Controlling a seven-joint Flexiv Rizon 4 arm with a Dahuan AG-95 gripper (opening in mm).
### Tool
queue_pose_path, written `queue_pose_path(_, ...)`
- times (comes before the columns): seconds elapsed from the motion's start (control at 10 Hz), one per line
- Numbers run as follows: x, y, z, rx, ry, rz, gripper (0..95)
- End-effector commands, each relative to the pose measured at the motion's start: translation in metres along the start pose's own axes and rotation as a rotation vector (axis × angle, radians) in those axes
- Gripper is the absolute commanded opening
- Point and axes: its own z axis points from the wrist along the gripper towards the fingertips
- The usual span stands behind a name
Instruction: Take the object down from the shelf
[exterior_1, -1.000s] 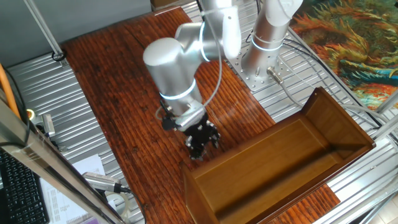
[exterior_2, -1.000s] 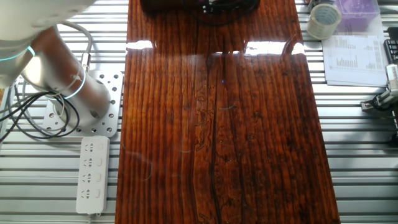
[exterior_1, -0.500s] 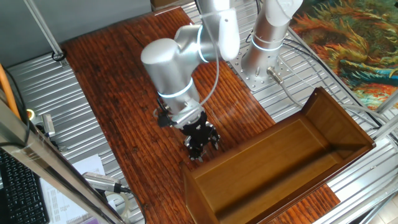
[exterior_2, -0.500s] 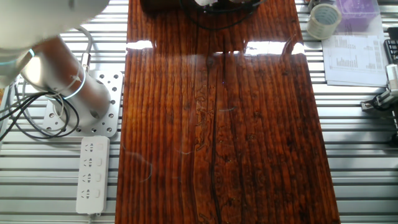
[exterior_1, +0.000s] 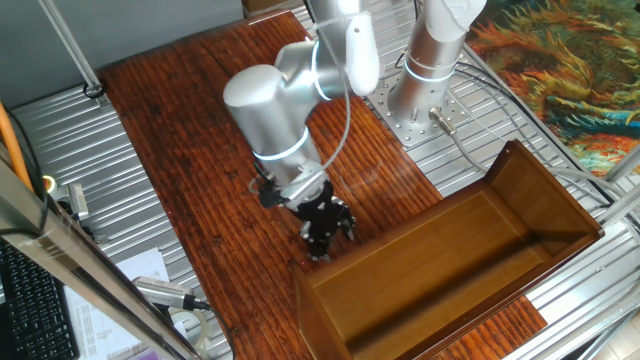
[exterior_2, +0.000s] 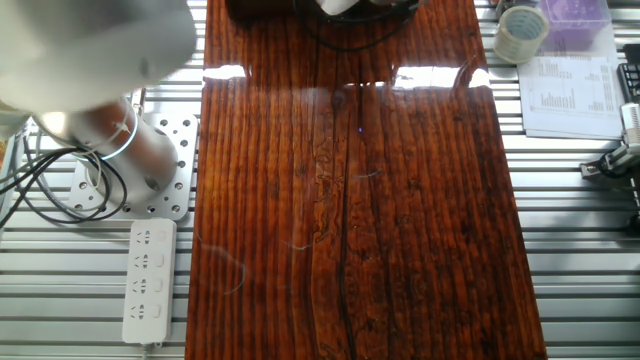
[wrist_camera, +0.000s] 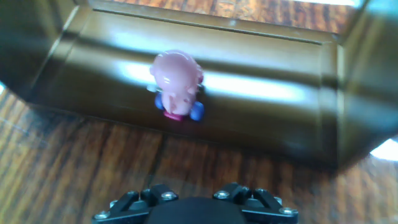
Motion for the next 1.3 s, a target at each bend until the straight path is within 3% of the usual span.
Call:
queue_pose_path(0.1,-0.007,0.007,0.010,0.017,-0.025,0.033,57.0)
queue_pose_path(0.4,-0.019,0.012,0.016,0.019,-0.041,0.049,57.0)
queue_pose_path(0.7,-0.020,0.010,0.015,0.025,-0.055,0.069,57.0)
queue_pose_path(1.1,-0.020,0.010,0.015,0.001,-0.029,0.025,57.0)
queue_pose_path(1.2,-0.020,0.010,0.015,-0.005,-0.029,0.018,76.0)
queue_pose_path(1.3,-0.020,0.010,0.015,-0.004,-0.035,0.015,76.0)
